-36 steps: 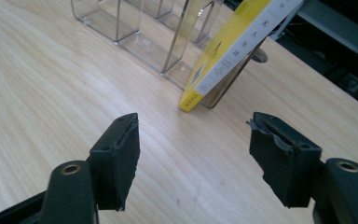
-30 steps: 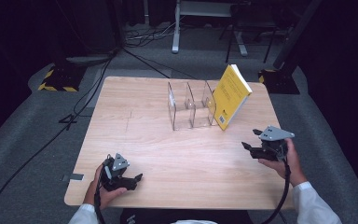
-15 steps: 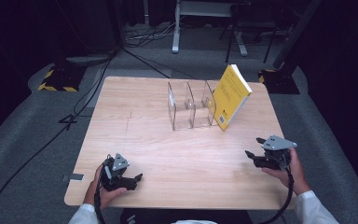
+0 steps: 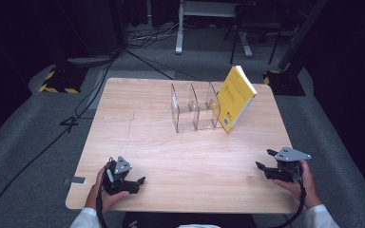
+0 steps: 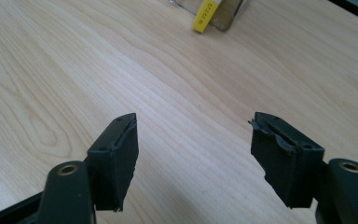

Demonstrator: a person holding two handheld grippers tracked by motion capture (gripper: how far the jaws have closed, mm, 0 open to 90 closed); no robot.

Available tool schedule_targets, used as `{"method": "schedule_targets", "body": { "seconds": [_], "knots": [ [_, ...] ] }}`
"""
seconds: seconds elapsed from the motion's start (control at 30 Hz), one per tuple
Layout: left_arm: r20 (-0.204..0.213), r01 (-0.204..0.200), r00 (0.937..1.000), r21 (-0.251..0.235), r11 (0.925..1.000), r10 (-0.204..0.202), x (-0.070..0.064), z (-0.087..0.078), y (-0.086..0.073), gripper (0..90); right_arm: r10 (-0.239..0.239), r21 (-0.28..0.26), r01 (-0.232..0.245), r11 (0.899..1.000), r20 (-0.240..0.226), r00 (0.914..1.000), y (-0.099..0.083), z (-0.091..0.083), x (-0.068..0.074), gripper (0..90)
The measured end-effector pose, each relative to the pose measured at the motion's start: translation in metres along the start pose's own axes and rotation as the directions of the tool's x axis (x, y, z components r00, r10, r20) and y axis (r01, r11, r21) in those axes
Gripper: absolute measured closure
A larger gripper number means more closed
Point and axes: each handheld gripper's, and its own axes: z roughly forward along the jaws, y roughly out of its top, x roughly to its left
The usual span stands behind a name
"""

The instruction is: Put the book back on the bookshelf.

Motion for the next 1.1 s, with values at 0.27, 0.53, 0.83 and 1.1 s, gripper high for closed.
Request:
{"method": "schedule_targets", "body": {
  "seconds": [0.27, 0.53, 0.83, 1.1],
  "knots": [
    [-0.001, 0.000, 1.0000, 0.000, 1.0000, 0.000, 0.000, 0.000, 0.000, 14.6, 0.040, 0.014, -0.040, 0.999, 0.006, 0.9992, -0.022, -0.004, -0.001, 32.6],
    [-0.001, 0.002, 1.0000, -0.001, 1.0000, -0.002, 0.000, 0.000, 0.000, 14.7, 0.066, 0.027, -0.066, 0.997, 0.008, 0.9978, -0.041, -0.009, -0.002, 32.9],
    [-0.001, 0.000, 1.0000, -0.001, 1.0000, 0.000, 0.000, 0.000, 0.000, 14.7, 0.154, 0.029, -0.155, 0.988, 0.019, 0.9878, -0.066, -0.017, -0.008, 31.9],
    [0.000, 0.000, 1.0000, -0.001, 1.0000, 0.000, 0.000, 0.000, 0.000, 14.7, 0.243, 0.044, -0.243, 0.969, 0.006, 0.9700, -0.078, -0.025, -0.014, 30.8]
  ]
}}
